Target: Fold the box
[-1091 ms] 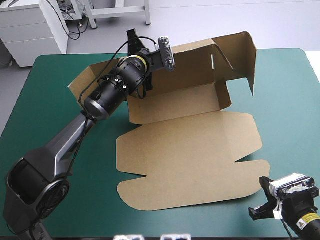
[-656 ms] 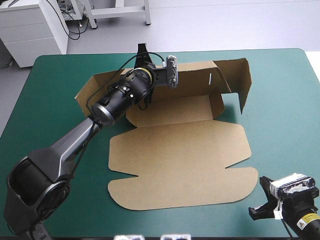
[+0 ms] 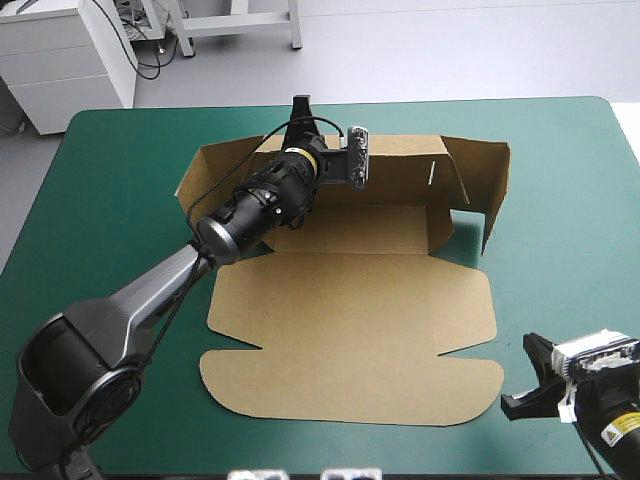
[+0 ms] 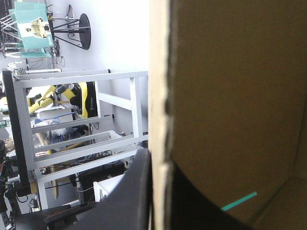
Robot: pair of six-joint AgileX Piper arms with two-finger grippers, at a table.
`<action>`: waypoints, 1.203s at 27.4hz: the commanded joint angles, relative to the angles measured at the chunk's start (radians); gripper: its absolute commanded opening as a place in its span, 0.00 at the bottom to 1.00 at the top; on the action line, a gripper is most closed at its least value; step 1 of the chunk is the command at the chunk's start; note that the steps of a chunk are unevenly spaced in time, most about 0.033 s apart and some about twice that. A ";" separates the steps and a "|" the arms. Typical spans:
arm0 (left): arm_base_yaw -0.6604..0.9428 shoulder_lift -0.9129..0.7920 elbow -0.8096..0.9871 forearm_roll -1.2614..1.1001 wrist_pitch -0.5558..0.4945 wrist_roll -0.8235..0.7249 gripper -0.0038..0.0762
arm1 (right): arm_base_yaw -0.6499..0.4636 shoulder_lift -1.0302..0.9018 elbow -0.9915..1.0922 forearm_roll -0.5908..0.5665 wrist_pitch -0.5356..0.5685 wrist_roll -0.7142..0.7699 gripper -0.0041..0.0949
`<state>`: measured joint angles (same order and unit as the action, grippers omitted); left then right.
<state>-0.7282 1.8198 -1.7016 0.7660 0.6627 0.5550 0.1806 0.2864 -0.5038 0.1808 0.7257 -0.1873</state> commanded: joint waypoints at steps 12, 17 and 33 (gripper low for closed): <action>-0.005 -0.058 -0.029 0.059 0.045 -0.116 0.04 | 0.001 0.645 -0.774 0.004 -0.065 -0.067 0.02; -0.005 -0.058 -0.029 0.059 0.035 -0.116 0.04 | 0.001 0.898 -1.047 -0.020 0.024 -0.072 0.02; 0.001 -0.058 -0.029 0.072 0.018 -0.110 0.04 | 0.001 1.444 -1.563 -0.063 0.302 0.051 0.02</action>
<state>-0.7285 1.8198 -1.7016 0.7947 0.7267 0.4556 0.1806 1.7451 -2.0267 0.1327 1.0643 -0.1431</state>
